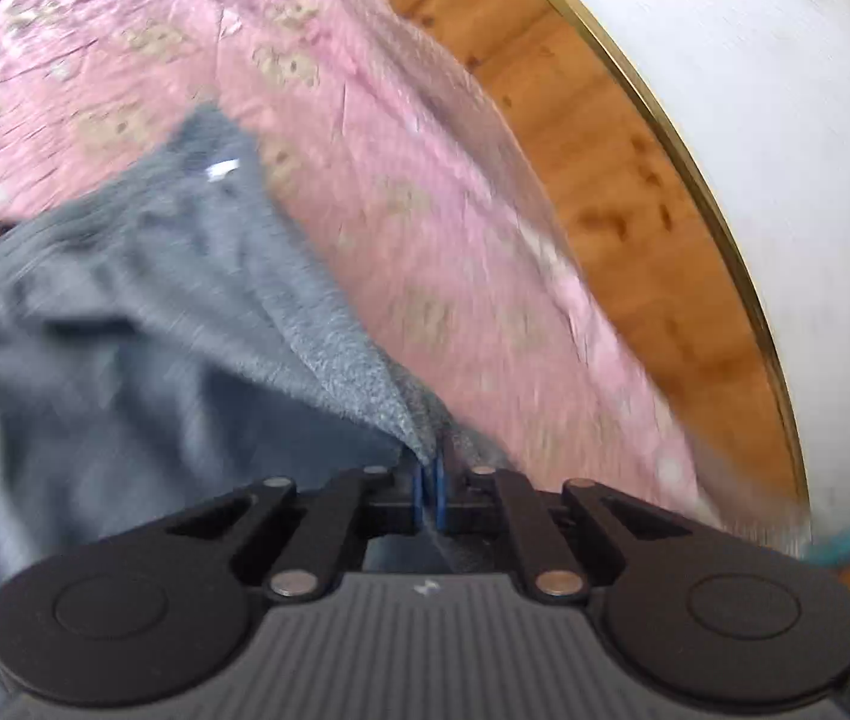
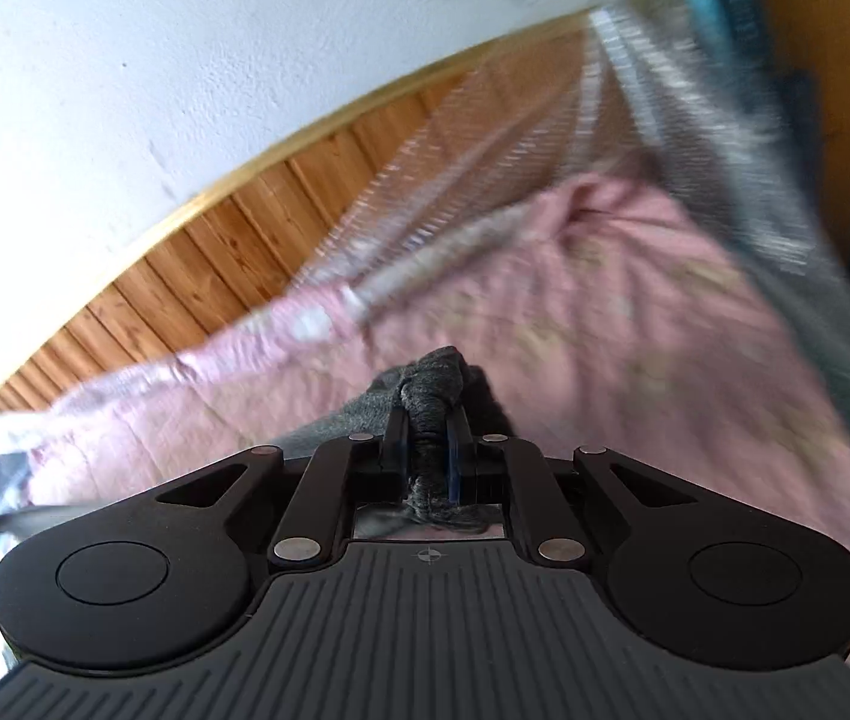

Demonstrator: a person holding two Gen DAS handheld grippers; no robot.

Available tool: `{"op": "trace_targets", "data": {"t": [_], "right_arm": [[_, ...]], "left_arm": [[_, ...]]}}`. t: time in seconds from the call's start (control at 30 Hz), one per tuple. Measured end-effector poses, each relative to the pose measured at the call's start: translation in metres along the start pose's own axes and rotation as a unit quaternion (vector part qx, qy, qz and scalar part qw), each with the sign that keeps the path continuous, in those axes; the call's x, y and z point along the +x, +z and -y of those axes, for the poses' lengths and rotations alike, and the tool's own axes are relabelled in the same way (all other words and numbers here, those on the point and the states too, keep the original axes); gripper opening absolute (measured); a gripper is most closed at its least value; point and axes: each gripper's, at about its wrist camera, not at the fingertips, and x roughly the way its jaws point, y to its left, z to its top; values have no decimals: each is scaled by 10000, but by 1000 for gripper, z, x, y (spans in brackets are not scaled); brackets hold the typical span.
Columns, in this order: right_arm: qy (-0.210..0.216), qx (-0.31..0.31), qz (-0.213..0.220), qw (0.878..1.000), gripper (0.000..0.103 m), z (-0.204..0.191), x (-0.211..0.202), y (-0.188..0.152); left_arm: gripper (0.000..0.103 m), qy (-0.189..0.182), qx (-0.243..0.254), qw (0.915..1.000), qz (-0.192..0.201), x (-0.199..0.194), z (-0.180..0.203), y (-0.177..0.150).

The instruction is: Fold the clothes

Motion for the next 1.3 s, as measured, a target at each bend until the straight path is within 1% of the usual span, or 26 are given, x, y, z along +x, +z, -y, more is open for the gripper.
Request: {"op": "trace_targets", "data": {"t": [0.07, 0.13, 0.17, 0.23, 0.3, 0.37, 0.47, 0.5, 0.53, 0.57, 0.67, 0.73, 0.77, 0.8, 0.83, 0.87, 0.9, 0.93, 0.97, 1.03, 1.07, 1.13, 1.2, 1.23, 1.27, 1.3], "right_arm": [[-174, 123, -53, 9998, 9, 10, -29, -26], [-347, 246, -105, 9990, 9, 21, -58, -51], [-441, 326, -184, 9983, 9, 25, -63, -67], [-684, 405, -386, 9961, 9, 30, -54, -95], [-867, 459, -402, 9944, 9, 33, -45, -105], [-894, 458, -197, 9947, 9, 32, -47, -98], [-812, 253, 327, 9958, 9, 20, -78, -81], [-854, 90, 436, 9954, 9, 14, -90, -79], [-921, -17, 479, 9946, 9, 11, -99, -79], [-1002, -28, 431, 9940, 9, 14, -102, -85], [-1135, 153, -223, 9932, 9, 32, -72, -112], [-1326, 241, -623, 9889, 10, 42, -48, -130], [-1412, 304, -714, 9869, 11, 46, -40, -138], [-1471, 432, -672, 9859, 14, 48, -42, -140], [-1523, 591, -586, 9848, 18, 49, -46, -141], [-1574, 750, -500, 9834, 32, 50, -51, -142], [-1623, 727, -428, 9831, 49, 42, -53, -142], [-1671, 579, -366, 9836, 53, 27, -53, -142], [-1718, 430, -304, 9837, 55, 13, -52, -141], [-1811, 133, -180, 9832, 55, -16, -52, -140], [-1857, -16, -118, 9825, 55, -31, -51, -140], [-1947, -314, 6, 9804, 55, -60, -50, -139], [-2035, -611, 131, 9771, 54, -89, -50, -138], [-2078, -760, 193, 9750, 54, -103, -49, -137], [-2121, -908, 255, 9727, 56, -117, -49, -137], [-2142, -1008, 104, 9715, 57, -130, -36, -138]], "left_arm": [[4, 219, 63, 9988, -440, -6, -20, -36], [4, 380, 50, 9975, -593, 2, -39, -54], [4, 452, 40, 9969, -645, 7, -48, -61], [4, 426, 266, 9965, -674, 19, -51, -62], [4, 253, 548, 9961, -650, 20, -43, -56], [4, -54, 745, 9959, -502, 9, -31, -47], [4, -505, 937, 9940, -250, -19, -16, -44], [4, -500, 1002, 9933, -286, -23, -17, -51], [4, -431, 1064, 9927, -368, -25, -21, -60], [4, -363, 1126, 9920, -450, -26, -25, -70], [4, 16, 961, 9933, -646, -12, -53, -98], [5, 216, 821, 9939, -709, -3, -70, -111], [7, 282, 834, 9937, -690, -3, -72, -114], [14, 345, 883, 9934, -653, -4, -72, -115], [18, 408, 932, 9929, -616, -5, -72, -117], [29, 445, 961, 9929, -546, -10, -71, -117], [32, 417, 1018, 9930, -440, -19, -71, -115], [32, 347, 1111, 9927, -326, -30, -69, -113], [33, 260, 1201, 9922, -209, -40, -68, -110], [38, -9, 1324, 9911, 114, -63, -73, -102], [41, -87, 1308, 9910, 260, -70, -79, -97], [41, -136, 1185, 9915, 516, -77, -97, -87], [40, -6, 982, 9927, 704, -73, -120, -77], [40, 132, 916, 9929, 742, -68, -131, -73], [40, 417, 823, 9929, 749, -61, -143, -70], [40, 766, 688, 9921, 724, -53, -154, -67]]}}
